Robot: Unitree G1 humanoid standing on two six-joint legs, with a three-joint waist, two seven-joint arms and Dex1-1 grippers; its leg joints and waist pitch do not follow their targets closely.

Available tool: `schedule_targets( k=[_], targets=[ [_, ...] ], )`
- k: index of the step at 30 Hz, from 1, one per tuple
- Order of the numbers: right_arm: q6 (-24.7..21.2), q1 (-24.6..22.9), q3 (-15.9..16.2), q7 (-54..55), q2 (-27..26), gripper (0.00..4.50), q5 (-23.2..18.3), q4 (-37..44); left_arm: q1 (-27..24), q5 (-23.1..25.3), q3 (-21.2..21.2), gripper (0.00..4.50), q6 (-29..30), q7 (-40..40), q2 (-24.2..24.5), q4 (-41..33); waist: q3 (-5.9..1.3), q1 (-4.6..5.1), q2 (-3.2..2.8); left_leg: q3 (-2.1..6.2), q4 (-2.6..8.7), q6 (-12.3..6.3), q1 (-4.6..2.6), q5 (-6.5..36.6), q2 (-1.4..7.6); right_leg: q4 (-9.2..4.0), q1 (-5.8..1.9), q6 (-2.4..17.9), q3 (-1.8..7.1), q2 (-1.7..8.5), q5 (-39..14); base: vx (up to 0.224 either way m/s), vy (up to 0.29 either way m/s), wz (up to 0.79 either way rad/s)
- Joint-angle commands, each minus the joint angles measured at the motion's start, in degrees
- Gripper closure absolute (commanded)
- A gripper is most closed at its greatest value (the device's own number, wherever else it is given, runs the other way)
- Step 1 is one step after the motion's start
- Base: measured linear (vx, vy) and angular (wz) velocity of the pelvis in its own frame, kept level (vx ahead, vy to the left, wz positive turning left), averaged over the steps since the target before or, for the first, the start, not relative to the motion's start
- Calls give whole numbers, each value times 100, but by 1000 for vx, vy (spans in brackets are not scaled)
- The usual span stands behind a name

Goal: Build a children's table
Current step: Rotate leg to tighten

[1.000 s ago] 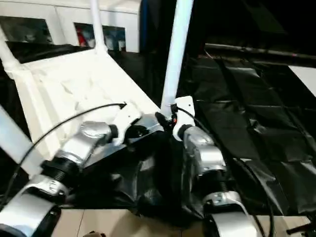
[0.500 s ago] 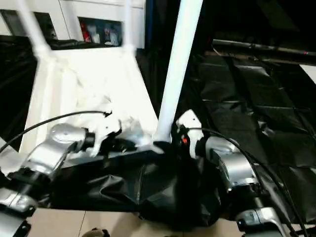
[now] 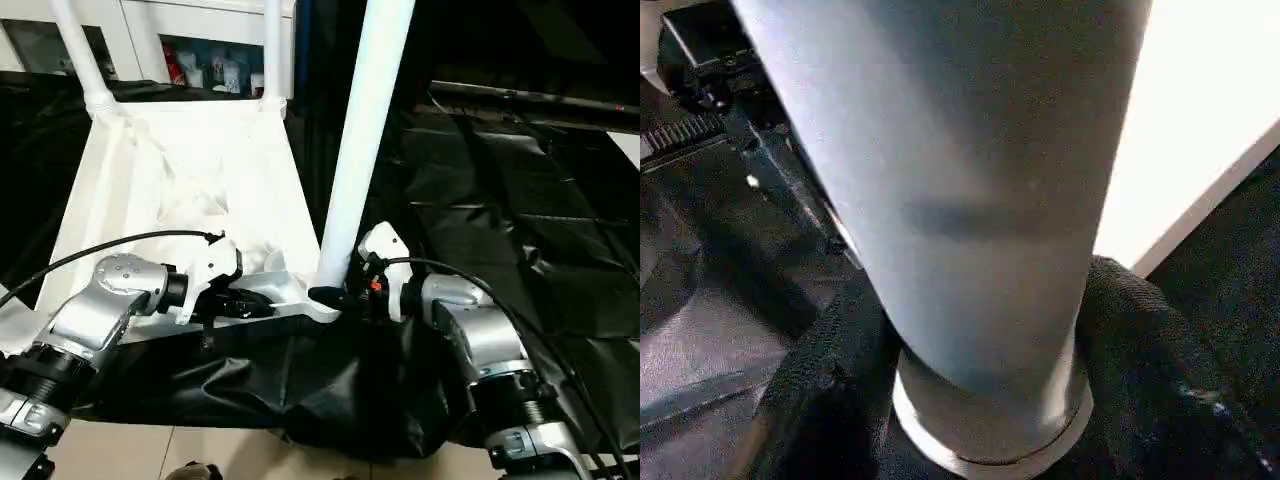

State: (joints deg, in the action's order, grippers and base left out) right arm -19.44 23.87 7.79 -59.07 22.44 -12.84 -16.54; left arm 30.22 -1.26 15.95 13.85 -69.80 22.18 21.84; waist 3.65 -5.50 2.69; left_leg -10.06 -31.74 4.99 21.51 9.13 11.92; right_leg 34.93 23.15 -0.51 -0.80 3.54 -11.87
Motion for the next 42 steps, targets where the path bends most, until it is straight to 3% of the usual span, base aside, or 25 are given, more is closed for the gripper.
schedule_targets(
  k=[1, 9, 12, 14, 17, 19, 22, 25, 30, 31, 35, 36, 42],
  targets=[
    [-51, -106, 29, -116, 45, 224, -41, 54, -92, -103, 179, 450, 56, -148, -79, -52, -308, -5, 10, -33, 280, -284, -99, 852, 104, -331, -277, 1334, 145, 318, -23, 0, 0, 0],
    [-93, -124, 64, -141, 48, 236, -92, 68, -87, -94, 184, 450, 78, -73, -95, -65, -320, -4, 5, -31, 261, -318, -94, 757, 92, -308, -285, 1367, 141, 307, 152, 0, 0, 0],
    [-121, -137, -7, 59, -75, 237, -110, 21, 10, 59, 109, 450, -18, 365, -217, 166, -319, -7, 8, -35, 255, -336, -96, 752, 92, -309, -285, 1379, 143, 307, 173, 0, 0, 0],
    [-275, -77, -184, 523, -293, 238, -127, -151, 131, 135, 1, 450, 26, 784, -383, 401, -299, -15, 15, -38, 265, -304, -103, 865, 91, -342, -272, 1356, 144, 315, -43, 0, 0, 0],
    [-286, -1, -273, 1384, -599, 238, 149, -554, 331, 304, -67, 450, 105, 1387, -610, 716, -258, 18, 24, -12, 323, -2, -121, 1401, 83, -442, -234, 1147, 143, 347, -1218, 0, 0, 0],
    [-248, 54, -353, 2256, -981, 240, 368, -905, 584, 502, -116, 450, 147, 2134, -913, 1078, -265, 31, 28, 4, 337, 108, -135, 1527, 94, -474, -222, 993, 155, 360, -1616, 0, 0, 0],
    [-205, 266, -580, 3760, -1684, 244, 595, -1437, 972, 610, -255, 450, 282, 3126, -1467, 1587, -267, 66, 14, 20, 356, 246, -153, 1674, 72, -522, -165, 830, 165, 356, -1961, 0, 0, 0],
    [-7, 559, -648, 4498, -2171, 244, 709, -1853, 1215, 732, -207, 450, 230, 3551, -1768, 1934, -286, 69, 12, 40, 369, 267, -143, 1745, 73, -526, -182, 760, 158, 354, -1925, 0, 0, 0],
    [241, 663, -606, 4270, -2237, 244, 717, -1891, 1282, 797, -100, 450, 101, 3449, -1793, 2026, -309, 55, 16, 23, 353, 144, -117, 1585, 67, -478, -210, 828, 156, 327, -1175, 0, 0, 0],
    [293, 662, -605, 4232, -2234, 212, 724, -1876, 1286, 797, -95, 450, 84, 3429, -1787, 2043, -309, 54, 16, 20, 351, 122, -109, 1550, 62, -473, -218, 851, 155, 326, -1112, 0, 0, 0],
    [442, 705, -693, 3962, -2120, 179, 642, -1840, 1233, 792, -46, 450, -42, 3170, -1634, 2091, -315, 54, 8, 22, 356, 87, -97, 1588, 60, -484, -226, 843, 153, 330, -1203, 0, 0, 0],
    [492, 724, -696, 3874, -2065, 151, 635, -1837, 1214, 782, -36, 450, -79, 3080, -1584, 2093, -318, 56, 5, 26, 360, 86, -93, 1594, 63, -485, -232, 835, 152, 334, -1240, 0, 0, 0],
    [615, 603, -491, 2809, -1517, 138, 528, -1380, 998, 681, 95, 450, -467, 2166, -1146, 1849, -330, 45, 7, 26, 348, 0, -80, 1506, 74, -485, -248, 914, 151, 339, -1156, 0, 0, 0]
  ],
)
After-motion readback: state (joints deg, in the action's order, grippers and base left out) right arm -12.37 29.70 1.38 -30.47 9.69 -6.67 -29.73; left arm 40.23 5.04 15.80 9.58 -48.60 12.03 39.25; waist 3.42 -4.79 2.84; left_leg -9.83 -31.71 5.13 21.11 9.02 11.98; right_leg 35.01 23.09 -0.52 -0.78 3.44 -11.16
